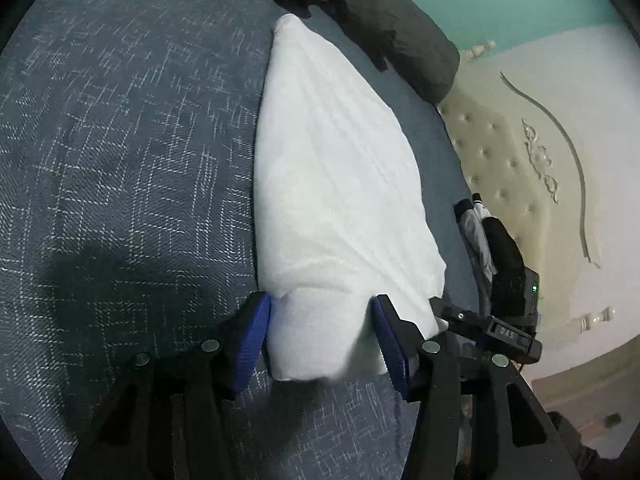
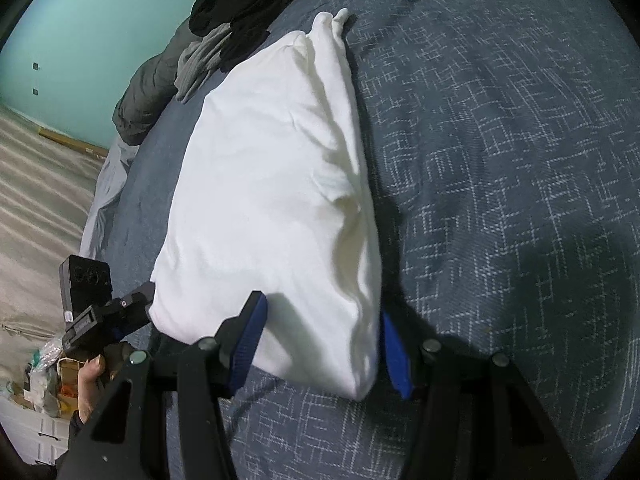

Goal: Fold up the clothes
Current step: 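Grasp the end of the folded white shirt with both grippers, then lift the folded shirt with both grippers and carry it toward the clothes stack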

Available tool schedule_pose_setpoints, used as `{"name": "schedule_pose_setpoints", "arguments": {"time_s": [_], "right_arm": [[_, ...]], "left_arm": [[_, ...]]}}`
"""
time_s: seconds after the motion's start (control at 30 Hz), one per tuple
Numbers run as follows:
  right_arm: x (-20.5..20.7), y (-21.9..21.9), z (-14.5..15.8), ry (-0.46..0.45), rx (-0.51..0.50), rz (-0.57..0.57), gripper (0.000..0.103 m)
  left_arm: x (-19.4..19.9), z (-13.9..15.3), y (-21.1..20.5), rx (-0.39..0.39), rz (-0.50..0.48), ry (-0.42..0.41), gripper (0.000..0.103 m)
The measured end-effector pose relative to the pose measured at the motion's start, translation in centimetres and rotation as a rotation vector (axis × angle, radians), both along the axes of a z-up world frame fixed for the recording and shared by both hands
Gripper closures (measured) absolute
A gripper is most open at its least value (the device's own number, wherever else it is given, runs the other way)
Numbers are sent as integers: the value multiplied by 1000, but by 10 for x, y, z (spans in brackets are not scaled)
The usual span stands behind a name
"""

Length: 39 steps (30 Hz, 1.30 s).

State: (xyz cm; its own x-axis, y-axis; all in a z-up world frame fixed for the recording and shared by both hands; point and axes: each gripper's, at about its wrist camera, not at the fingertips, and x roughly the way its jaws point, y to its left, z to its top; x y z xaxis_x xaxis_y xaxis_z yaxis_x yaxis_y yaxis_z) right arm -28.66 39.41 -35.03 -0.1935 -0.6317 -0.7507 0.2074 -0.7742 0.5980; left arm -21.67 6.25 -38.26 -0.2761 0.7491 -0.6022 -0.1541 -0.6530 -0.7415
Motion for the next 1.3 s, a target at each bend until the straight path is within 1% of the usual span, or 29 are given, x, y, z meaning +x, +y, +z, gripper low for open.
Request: {"name": "schedule_pose_setpoints", "arguments": {"time_s": [0.17, 0.27, 0.3, 0.4, 0.47, 0.5, 0.53, 0.57, 0.6, 0.7, 0.8, 0.9, 1.03, 1.1, 1.3], "right_arm": [[-1, 1, 0, -4, -8, -4, 47], [0, -2, 1, 5, 0, 1, 47], [0, -4, 1, 8, 3, 3, 46], [0, -7, 2, 16, 11, 9, 46], [1, -10, 3, 22, 16, 12, 53], [1, -11, 3, 25, 19, 14, 65], [1, -12, 4, 28, 22, 16, 77], [2, -13, 4, 31, 24, 18, 82], [2, -14, 4, 34, 27, 20, 91], [3, -17, 9, 54, 27, 27, 94], [6, -17, 24, 90, 8, 31, 94], [8, -17, 44, 123, -1, 40, 95], [9, -13, 76, 172, -16, 51, 95], [9, -8, 96, 198, -31, 48, 95], [14, 14, 157, 276, -78, 43, 95]], "left_arm": [[-4, -3, 2, 13, 12, -5, 47], [-4, -5, 10, -12, 3, 7, 45], [-4, -7, 10, -12, 0, 9, 45], [-4, -9, 8, -4, 1, 11, 45], [-2, -7, 10, -25, 2, 27, 47], [-1, -5, 14, -45, -4, 42, 52], [0, -2, 18, -64, -13, 58, 54], [0, 0, 20, -78, -17, 71, 55], [0, 1, 21, -82, -19, 78, 57], [1, 5, 20, -84, -21, 93, 61], [4, 14, 14, -79, -18, 116, 64], [9, 28, 13, -79, -13, 146, 66], [14, 52, 16, -59, 7, 159, 66], [16, 72, 23, -63, 0, 181, 66], [27, 154, 51, -67, -25, 271, 66]]}}
